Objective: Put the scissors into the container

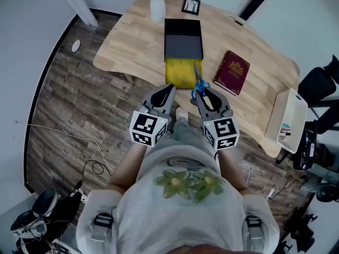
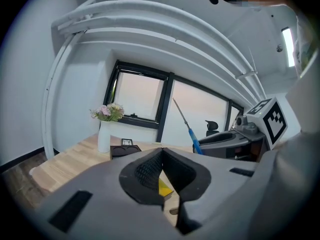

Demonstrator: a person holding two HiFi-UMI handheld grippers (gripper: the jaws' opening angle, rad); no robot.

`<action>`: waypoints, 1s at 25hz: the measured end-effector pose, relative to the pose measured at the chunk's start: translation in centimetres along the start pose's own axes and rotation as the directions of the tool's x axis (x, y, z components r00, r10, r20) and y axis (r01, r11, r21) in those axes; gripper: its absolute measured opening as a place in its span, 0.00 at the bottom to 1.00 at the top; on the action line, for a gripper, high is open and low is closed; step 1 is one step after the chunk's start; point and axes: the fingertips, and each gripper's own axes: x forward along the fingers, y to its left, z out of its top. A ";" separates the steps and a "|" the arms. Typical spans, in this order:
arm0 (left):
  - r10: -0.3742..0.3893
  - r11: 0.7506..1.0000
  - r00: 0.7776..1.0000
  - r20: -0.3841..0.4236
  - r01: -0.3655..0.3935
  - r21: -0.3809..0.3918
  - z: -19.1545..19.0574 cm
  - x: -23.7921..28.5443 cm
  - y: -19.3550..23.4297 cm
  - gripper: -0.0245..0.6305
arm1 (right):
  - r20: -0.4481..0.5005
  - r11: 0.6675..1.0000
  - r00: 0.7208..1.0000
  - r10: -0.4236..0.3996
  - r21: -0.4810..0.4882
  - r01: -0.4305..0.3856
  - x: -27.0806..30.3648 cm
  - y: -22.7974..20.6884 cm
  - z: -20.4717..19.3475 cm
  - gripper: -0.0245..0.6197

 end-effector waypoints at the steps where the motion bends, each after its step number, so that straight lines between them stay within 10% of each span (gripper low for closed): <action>1: 0.001 1.000 1.000 -0.001 -0.001 0.007 0.3 0.5 0.3 0.05 | 0.000 1.000 1.000 0.009 -0.001 -0.009 0.5 -0.4 0.2 0.16; 25: 0.059 0.998 0.998 -0.021 -0.059 0.003 2.2 6.5 5.1 0.05 | -0.084 0.993 0.992 0.095 -0.067 -0.101 7.4 -5.3 0.2 0.16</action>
